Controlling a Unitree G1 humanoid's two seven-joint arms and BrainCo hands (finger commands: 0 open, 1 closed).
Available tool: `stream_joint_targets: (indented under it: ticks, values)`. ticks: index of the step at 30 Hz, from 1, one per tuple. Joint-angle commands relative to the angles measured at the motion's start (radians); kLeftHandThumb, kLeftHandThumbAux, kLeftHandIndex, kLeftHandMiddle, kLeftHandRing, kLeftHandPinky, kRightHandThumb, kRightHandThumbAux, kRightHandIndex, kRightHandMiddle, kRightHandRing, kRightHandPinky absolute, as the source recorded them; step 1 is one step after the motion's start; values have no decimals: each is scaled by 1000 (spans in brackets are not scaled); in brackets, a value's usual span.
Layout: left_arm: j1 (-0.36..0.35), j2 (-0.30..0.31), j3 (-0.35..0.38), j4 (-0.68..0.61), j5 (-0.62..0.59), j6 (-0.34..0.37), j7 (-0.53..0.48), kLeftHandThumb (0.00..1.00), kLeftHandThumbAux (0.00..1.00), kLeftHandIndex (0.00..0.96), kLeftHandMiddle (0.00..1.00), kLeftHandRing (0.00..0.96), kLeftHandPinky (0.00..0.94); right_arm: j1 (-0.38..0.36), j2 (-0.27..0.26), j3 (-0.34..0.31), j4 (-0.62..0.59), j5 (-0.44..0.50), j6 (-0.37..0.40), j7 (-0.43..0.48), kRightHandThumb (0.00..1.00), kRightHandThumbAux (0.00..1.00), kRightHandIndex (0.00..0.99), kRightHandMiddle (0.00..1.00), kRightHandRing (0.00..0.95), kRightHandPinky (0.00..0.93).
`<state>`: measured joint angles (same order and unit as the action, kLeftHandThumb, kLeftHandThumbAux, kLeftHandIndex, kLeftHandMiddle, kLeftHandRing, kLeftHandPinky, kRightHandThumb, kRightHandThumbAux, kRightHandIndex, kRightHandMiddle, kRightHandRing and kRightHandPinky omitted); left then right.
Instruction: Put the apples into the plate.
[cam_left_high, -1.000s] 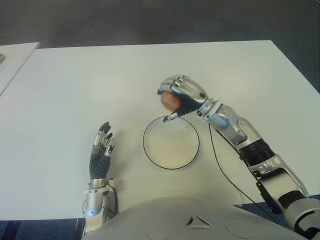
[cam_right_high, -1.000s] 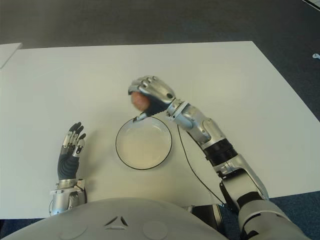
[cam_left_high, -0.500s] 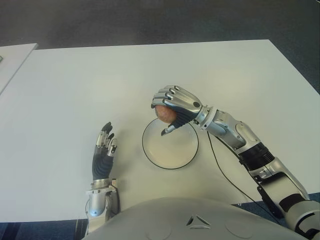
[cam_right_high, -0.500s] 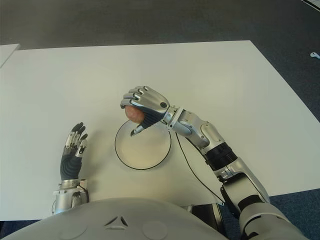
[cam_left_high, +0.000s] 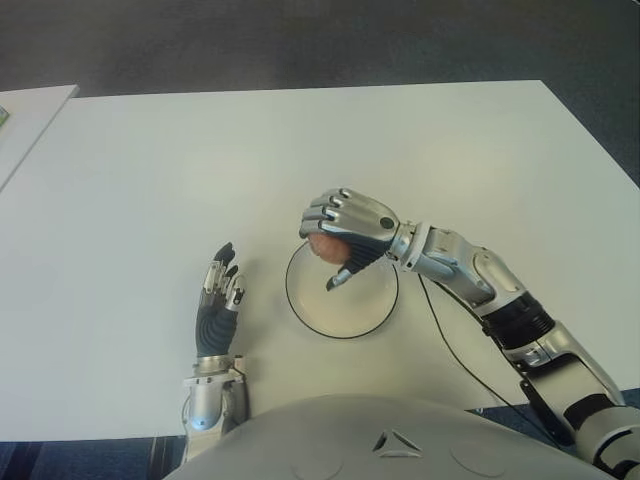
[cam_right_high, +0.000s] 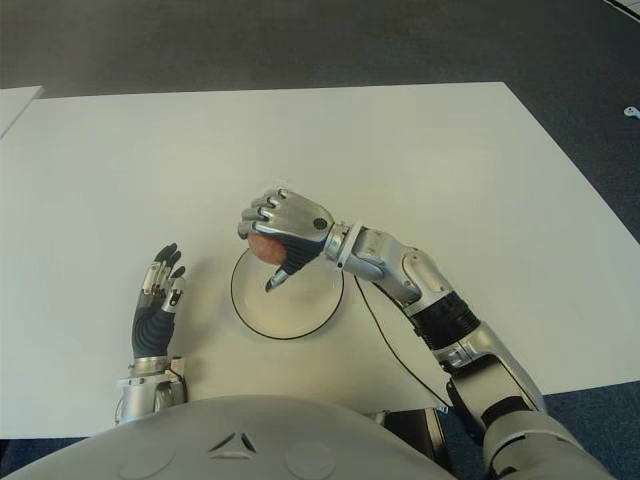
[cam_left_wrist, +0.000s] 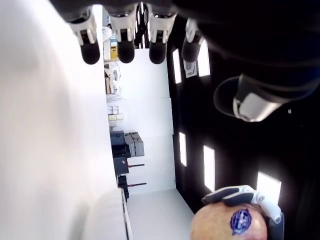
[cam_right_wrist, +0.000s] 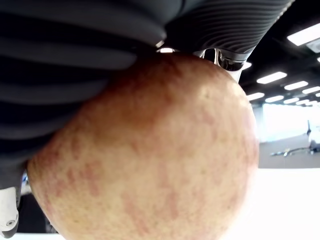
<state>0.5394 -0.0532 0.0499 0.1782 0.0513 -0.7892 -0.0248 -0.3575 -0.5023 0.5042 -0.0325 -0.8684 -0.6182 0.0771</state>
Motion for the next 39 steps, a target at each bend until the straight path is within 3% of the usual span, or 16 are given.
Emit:
stream_joint_targets:
  ticks: [1,12,33,39]
  values:
    - [12,-11,-19,-3,20,32,19,0,418,0,6,0,0,19,-39,-14,-41,-48,-35,-22,854,672,407,530,821,828]
    - [15,-15,-36,-18,37,47,40,0,418,0,6,0,0,68,-103,-23,-60,-102,-96,-67,857,671,413,534,840,849]
    - [17,-29,-67,-35,73,64,80,0,418,0,6,0,0,72,-138,-22,-1,-42,-173,-16,859,670,415,543,849,854]
    - [17,-29,-75,-35,79,66,90,0,418,0,6,0,0,90,-123,-33,23,3,-176,-17,859,670,415,540,835,829]
